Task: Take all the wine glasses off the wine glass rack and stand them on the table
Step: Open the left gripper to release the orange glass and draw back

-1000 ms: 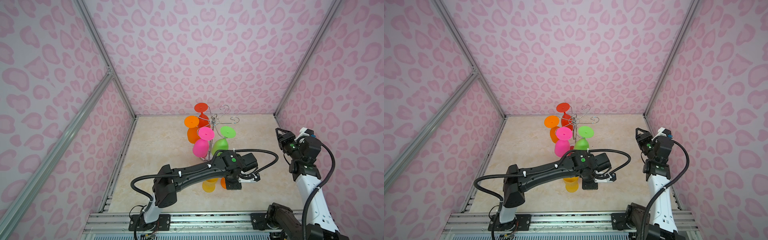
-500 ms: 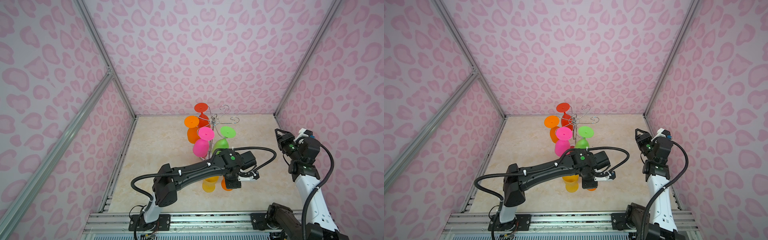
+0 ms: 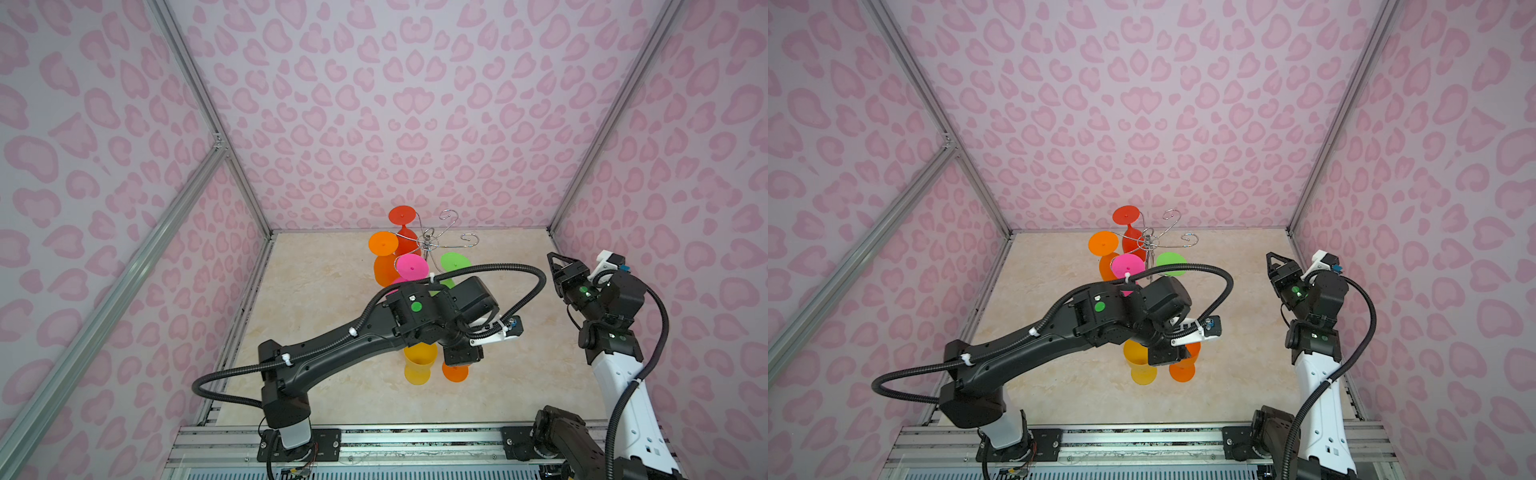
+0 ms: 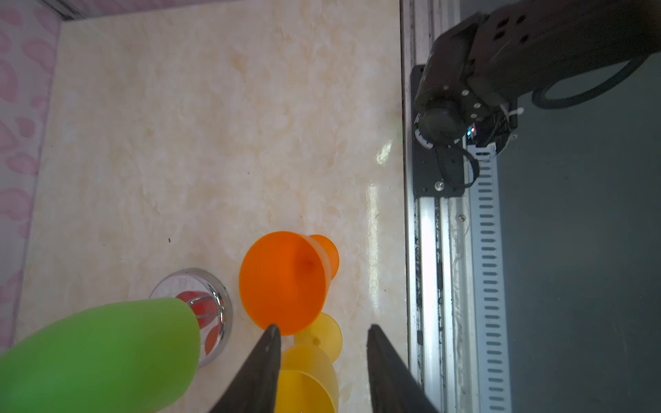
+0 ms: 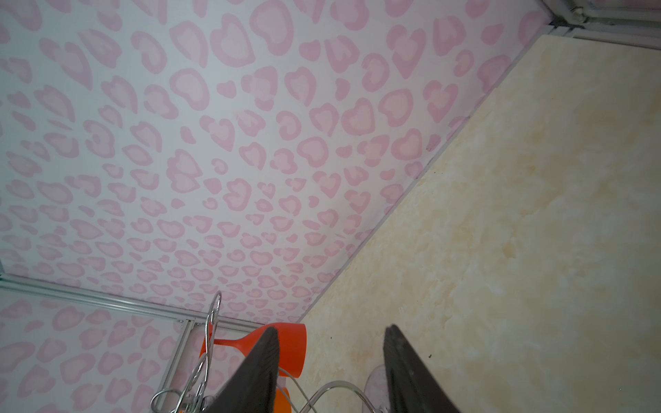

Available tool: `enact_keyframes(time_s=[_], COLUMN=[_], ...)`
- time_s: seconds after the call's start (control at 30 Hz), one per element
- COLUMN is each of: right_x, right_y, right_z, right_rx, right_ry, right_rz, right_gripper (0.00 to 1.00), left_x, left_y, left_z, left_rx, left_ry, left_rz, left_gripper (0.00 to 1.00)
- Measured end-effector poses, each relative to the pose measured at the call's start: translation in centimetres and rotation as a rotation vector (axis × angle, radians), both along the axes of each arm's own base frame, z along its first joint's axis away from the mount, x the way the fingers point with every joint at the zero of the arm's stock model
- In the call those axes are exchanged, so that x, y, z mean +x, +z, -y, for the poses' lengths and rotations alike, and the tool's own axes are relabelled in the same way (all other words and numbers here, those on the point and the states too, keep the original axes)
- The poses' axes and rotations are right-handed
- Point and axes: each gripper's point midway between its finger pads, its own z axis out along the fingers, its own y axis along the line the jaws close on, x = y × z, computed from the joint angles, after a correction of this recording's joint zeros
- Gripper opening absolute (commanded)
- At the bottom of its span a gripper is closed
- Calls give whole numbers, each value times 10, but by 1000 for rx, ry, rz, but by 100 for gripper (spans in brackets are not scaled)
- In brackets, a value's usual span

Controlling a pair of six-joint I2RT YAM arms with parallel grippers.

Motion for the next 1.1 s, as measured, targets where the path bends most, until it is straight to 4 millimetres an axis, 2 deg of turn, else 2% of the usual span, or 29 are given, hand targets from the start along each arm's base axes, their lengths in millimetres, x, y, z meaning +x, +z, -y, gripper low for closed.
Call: enact_keyframes(time_s=[0.07,0.23,0.37,0.47,0.57,0.67,0.8,0.93,1.1], right_x=[-5,-19,-29,-32,-32,-30,-26,-24,-21], right_y=[11,25,32,37,35,26,14,9,11], right_z=[-17,-65,-99,-122,-146,-166,-189,-206,-215], right_rx=[-22,-51,-53,-58,-62,-65,-59,-47,-29], right_ry=[49,195,304,375,449,512,583,629,647], right_rz=[28,59,72,80,72,45,17,11,16], right_gripper=[49,50,50,50,50,50,50,49,48], left_x=[-3,6,28,53,77,95,108,120,128], left_y=[28,93,140,160,169,166,159,145,140], left_z=[-10,-50,-104,-146,-191,-228,-259,-278,-285], left_rx=[-111,-392,-614,-709,-763,-779,-800,-786,-798], left_ry=[15,138,328,509,702,871,1008,1104,1145], left_rz=[26,140,270,371,447,500,541,548,527], left_gripper=[43,56,70,77,78,78,77,77,77])
